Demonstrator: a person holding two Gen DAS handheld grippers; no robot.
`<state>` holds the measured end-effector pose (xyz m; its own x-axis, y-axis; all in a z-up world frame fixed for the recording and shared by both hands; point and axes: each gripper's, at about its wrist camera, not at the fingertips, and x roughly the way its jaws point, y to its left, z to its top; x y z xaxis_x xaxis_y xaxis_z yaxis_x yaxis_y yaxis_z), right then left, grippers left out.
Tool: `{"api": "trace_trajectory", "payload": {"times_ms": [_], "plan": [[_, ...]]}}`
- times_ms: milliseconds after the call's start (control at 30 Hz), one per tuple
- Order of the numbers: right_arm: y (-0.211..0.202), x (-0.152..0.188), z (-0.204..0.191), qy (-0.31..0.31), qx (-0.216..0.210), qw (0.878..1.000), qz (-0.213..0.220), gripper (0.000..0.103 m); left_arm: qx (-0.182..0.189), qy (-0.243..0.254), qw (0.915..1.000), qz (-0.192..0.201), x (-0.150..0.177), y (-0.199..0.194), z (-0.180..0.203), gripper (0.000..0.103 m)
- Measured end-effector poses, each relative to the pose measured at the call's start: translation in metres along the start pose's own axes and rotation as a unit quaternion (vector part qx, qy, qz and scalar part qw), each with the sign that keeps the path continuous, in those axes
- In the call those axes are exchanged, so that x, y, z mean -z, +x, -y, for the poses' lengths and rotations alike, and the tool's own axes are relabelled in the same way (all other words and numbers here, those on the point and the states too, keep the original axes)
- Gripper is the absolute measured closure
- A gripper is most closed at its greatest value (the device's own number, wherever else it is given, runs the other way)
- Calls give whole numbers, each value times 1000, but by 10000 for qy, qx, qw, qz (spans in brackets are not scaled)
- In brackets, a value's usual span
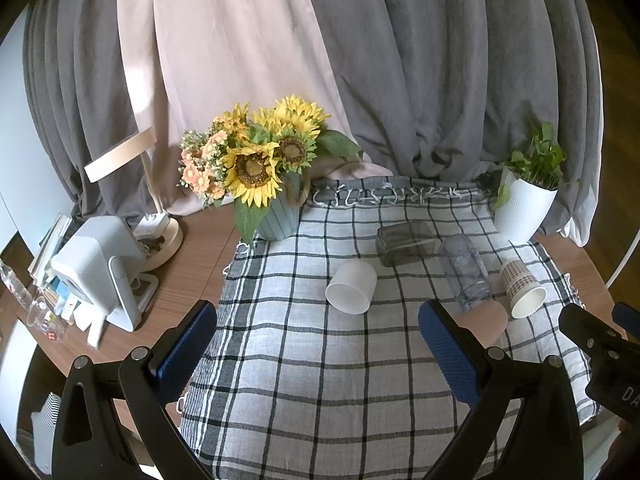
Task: Flip cup upside down
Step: 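Lower the right gripper onto the pink cup lying on its side and grasp it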
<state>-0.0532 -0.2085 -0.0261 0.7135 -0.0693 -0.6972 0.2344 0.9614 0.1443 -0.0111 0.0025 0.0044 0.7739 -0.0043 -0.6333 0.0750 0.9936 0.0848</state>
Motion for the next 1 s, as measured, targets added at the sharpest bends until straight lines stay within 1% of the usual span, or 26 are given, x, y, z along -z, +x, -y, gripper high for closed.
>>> {"api": "trace_trajectory", "payload": {"times_ms": [167, 367, 500, 600, 700, 800, 900, 967, 1000], "plan": [[1, 1, 1, -3, 5, 10000, -14, 6, 8, 3, 10000, -7, 1, 1, 0, 0], [8, 3, 1, 20, 60, 9999, -85, 6, 140, 124, 9997, -156, 9, 13, 2, 0], [39, 0, 2, 184, 43, 9993, -329, 6, 130, 379, 9990, -212, 8, 32, 9, 0], [63, -1, 8, 446, 78, 9973, -582, 6, 151, 580, 9978, -268, -3, 51, 16, 0], [90, -1, 19, 862, -12, 9923, -889, 6, 205, 711, 9968, -296, -8, 68, 21, 0], [120, 0, 30, 1328, -122, 9830, -1262, 6, 253, 804, 9958, -368, -13, 86, 23, 0], [148, 1, 38, 1724, -285, 9719, -1577, 6, 261, 901, 9944, -487, -19, 102, 28, 0], [166, 3, 42, 2003, -298, 9626, -1800, 6, 273, 942, 9938, -527, -22, 110, 31, 0], [175, 5, 44, 2196, -375, 9561, -1904, 6, 285, 971, 9933, -564, -22, 116, 32, 0]]}}
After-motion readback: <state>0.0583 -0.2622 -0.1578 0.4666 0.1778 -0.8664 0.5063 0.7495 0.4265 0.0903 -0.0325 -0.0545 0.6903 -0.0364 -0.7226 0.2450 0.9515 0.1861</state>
